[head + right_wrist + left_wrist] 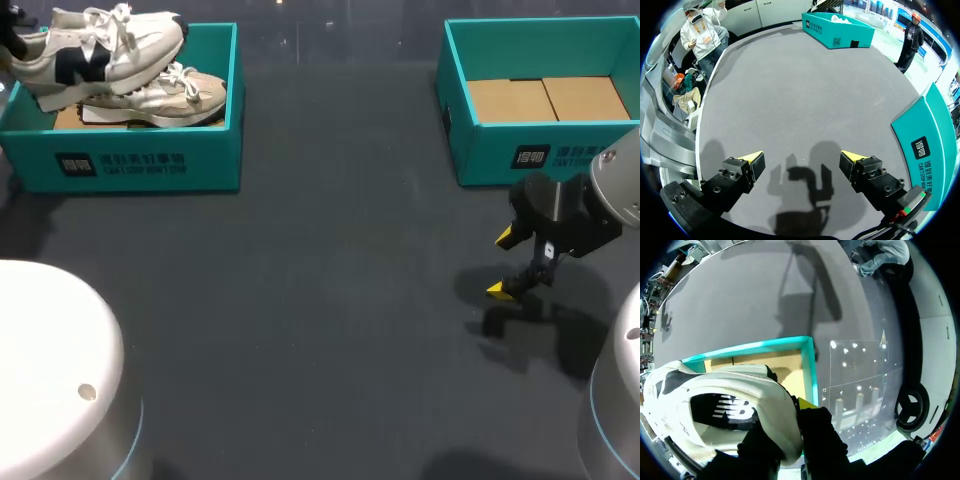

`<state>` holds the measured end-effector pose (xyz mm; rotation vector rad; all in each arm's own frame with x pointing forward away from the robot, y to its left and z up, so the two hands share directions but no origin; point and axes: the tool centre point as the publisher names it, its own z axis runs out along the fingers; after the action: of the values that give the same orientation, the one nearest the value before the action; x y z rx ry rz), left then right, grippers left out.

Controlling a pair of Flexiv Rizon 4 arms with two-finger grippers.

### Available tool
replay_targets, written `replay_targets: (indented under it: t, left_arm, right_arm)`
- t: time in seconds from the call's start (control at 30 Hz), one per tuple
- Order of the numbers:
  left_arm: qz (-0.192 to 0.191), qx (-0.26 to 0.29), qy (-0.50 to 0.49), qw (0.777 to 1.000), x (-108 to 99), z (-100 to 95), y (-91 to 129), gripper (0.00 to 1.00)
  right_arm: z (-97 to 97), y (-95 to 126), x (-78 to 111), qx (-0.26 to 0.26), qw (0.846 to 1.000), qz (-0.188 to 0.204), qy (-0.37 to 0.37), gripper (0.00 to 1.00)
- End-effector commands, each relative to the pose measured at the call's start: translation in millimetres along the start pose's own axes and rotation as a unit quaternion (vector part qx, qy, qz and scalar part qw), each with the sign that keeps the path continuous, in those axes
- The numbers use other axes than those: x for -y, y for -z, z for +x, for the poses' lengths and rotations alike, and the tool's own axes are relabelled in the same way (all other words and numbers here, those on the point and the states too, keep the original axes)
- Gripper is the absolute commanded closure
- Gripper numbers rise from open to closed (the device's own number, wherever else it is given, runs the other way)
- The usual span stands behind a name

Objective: Take the shoe out of the shoebox, open the shoe tongue, remove and reinsert the insole, then place the shoe into the shoebox

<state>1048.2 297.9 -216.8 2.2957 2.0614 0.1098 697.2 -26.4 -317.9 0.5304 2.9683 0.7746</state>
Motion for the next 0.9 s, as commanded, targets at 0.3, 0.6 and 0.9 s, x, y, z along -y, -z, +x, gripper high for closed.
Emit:
replay_targets:
  t: [0.3, 0.6, 0.9]
  left_arm:
    - [-0.011, -0.021, -0.012, 1.000, 25, -23.0, 67, 1.00]
    - [-0.004, -0.034, -0.015, 0.999, 73, -67.7, 78, 1.00]
    - [-0.016, -0.050, -0.015, 0.999, 138, -131.1, 78, 1.00]
  right_arm:
    - [1.7, 0, 0.2, 0.001, 1.000, 0.001, 0.000, 0.00]
    - [1.7, 0, 0.2, 0.001, 1.000, 0.001, 0.000, 0.00]
    - [1.7, 0, 0.2, 0.001, 1.000, 0.001, 0.000, 0.00]
